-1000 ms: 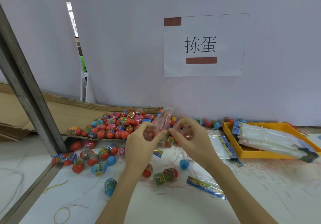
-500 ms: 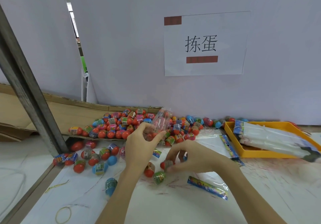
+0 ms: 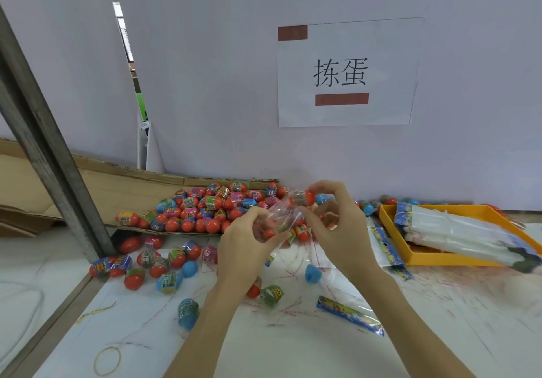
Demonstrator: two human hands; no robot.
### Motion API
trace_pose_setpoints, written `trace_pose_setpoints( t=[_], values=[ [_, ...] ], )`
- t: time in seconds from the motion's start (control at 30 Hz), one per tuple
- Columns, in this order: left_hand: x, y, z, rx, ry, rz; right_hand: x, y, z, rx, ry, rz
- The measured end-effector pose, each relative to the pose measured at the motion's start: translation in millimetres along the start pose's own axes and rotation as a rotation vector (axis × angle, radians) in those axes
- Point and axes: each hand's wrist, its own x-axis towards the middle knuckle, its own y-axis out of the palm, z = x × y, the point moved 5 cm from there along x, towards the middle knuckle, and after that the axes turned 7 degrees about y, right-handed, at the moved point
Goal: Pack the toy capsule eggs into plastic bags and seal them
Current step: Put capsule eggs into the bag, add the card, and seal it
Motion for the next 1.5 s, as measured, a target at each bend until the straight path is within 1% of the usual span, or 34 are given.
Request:
trace_pose_setpoints(
  t=[0.1, 0.27, 0.4, 0.47, 0.6, 0.67, 0.8, 0.93, 1.13, 1.3, 1.43, 1.5],
  values=[
    [-0.9, 3.6, -4.7, 0.027, 0.052, 0.030, -1.9, 7.5, -2.7, -0.167, 0.004, 0.055],
    [-2.0, 4.6, -9.4, 0.061, 0.086, 0.057, -6.5, 15.4, -10.8, -0.145, 0.066, 0.205],
    [-2.0, 3.1, -10.5, 0.063, 0.097, 0.051, -7.0, 16.3, -12.5, -0.047, 0.132, 0.185],
    [-1.3, 2.9, -10.7, 0.062, 0.094, 0.059, -7.7, 16.4, -14.7, 0.015, 0.182, 0.156],
    [0.3, 0.8, -13.0, 0.023, 0.089, 0.036, -6.9, 12.3, -14.8, 0.050, 0.230, 0.079],
    [0.9, -0.1, -13.1, 0.003, 0.092, 0.021, -7.0, 13.3, -13.7, 0.073, 0.238, 0.098],
    [0.8, -0.8, -12.5, -0.007, 0.099, 0.007, -7.9, 16.9, -11.1, 0.041, 0.208, 0.147],
    [1.1, 0.3, -12.6, -0.074, 0.082, 0.006, -9.3, 20.8, -17.5, 0.108, 0.296, 0.186],
    [1.3, 0.9, -11.5, -0.169, 0.037, -0.006, -8.1, 20.0, -15.1, 0.145, 0.296, 0.180],
    [-0.8, 1.4, -15.4, -0.217, 0.025, 0.030, -10.6, 21.7, -14.8, 0.117, 0.302, 0.279],
    [0.8, 1.6, -9.9, -0.280, -0.043, 0.024, -16.6, 33.1, -9.1, 0.149, 0.284, 0.436],
    [2.3, 1.3, -6.8, -0.298, -0.083, 0.018, -19.7, 38.1, -6.7, 0.146, 0.267, 0.486]
  ],
)
